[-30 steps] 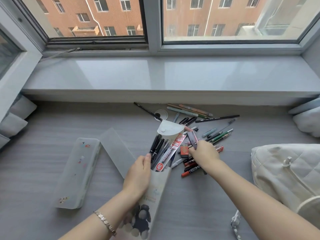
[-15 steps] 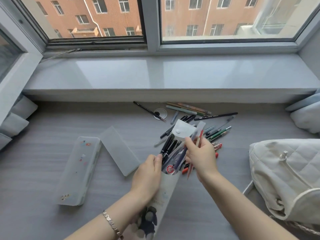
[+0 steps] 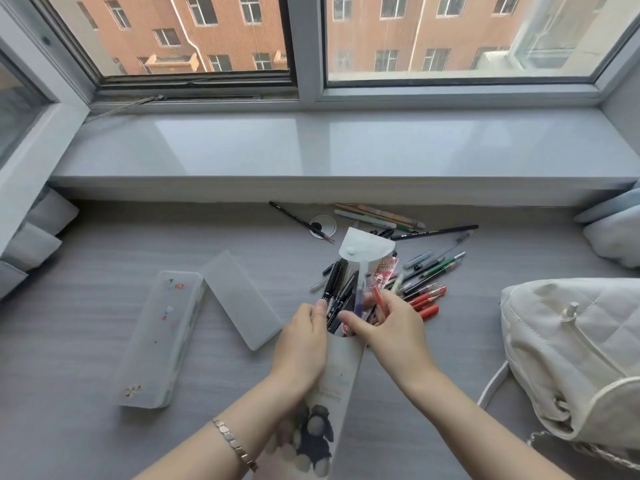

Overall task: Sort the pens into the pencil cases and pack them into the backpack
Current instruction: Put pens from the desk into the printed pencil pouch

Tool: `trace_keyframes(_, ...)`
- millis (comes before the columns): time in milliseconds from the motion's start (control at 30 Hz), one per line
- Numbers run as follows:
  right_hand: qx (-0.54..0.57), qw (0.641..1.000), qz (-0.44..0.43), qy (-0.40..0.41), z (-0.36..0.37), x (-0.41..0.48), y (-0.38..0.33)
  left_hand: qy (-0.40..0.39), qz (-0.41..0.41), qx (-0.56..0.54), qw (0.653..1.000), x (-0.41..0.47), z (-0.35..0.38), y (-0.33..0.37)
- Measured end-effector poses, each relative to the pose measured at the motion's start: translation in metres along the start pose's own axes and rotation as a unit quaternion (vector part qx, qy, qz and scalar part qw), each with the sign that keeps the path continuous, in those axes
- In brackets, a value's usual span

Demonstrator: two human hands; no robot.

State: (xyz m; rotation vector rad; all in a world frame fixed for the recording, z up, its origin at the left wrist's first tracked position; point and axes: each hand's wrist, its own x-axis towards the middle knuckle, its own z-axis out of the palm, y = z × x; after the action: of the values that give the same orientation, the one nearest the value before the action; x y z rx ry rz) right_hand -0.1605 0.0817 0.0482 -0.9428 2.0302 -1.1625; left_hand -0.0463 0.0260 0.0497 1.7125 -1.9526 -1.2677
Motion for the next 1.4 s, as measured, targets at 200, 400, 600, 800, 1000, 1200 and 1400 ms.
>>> trace_keyframes(200, 0.102, 0.988, 0.066, 0.099, -0.02, 0.027, -0.003, 0.003, 0.03, 0.028, 0.999, 0.006, -0.01, -0.002)
trace_keyframes(400, 0.114, 0.988, 0.072, 0.08, -0.024, 0.039, 0.005, -0.002, 0.046, 0.047, 0.998, -0.002, -0.011, -0.008)
trace_keyframes(600, 0.015, 0.999, -0.024, 0.043, -0.02, 0.035, 0.008, 0.004, 0.058, 0.061, 0.996, -0.01, -0.006, -0.013)
trace_keyframes(800, 0.003, 1.0, 0.021, 0.002, -0.032, 0.046, -0.002, -0.011, 0.021, 0.032, 0.999, -0.004, -0.002, -0.015)
trace_keyframes(1000, 0.393, 0.919, -0.004, 0.027, -0.039, 0.035, -0.026, -0.026, 0.022, 0.081, 0.996, -0.002, -0.001, -0.019)
trace_keyframes(1200, 0.355, 0.933, 0.003, -0.049, -0.004, 0.013, -0.02, -0.031, 0.024, 0.048, 0.998, -0.004, 0.004, -0.018)
trace_keyframes(1400, -0.102, 0.984, -0.142, 0.029, -0.004, 0.009, 0.011, -0.015, 0.011, 0.037, 0.999, -0.001, 0.001, -0.026)
